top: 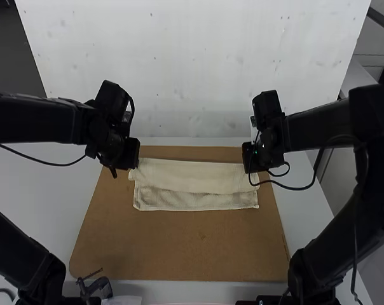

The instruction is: Fold the towel.

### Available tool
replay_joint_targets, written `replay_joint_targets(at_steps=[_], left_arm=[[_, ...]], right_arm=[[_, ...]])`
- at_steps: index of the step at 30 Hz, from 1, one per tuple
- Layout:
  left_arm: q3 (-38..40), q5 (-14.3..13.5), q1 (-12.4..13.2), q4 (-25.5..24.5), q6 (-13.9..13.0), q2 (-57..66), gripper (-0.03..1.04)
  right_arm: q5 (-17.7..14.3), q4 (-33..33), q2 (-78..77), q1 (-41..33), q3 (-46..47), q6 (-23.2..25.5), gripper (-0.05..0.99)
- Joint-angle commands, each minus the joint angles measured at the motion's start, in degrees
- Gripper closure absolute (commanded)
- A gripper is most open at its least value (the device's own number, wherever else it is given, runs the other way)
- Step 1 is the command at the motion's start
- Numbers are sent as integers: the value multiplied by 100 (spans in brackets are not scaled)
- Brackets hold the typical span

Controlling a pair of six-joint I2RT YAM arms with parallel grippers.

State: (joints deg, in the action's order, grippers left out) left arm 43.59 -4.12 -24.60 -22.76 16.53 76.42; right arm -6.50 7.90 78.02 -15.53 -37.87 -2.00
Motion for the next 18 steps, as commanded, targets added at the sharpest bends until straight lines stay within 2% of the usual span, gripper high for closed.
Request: replay_joint_targets(at_steps=[1, 10, 13, 18], left_arm=[[-149, -54, -159, -220, 69, -462, 99], [-281, 140, -388, -861, 236, -831, 99], [-290, 148, -388, -861, 236, -716, 99], [-211, 131, -300, -439, 210, 154, 99]], right_arm=[[-53, 98, -322, -64, 130, -64, 92], [-18, 326, -533, -73, 297, -125, 92], [-18, 388, -551, -73, 280, -169, 92], [-114, 238, -182, 15, 192, -178, 92]])
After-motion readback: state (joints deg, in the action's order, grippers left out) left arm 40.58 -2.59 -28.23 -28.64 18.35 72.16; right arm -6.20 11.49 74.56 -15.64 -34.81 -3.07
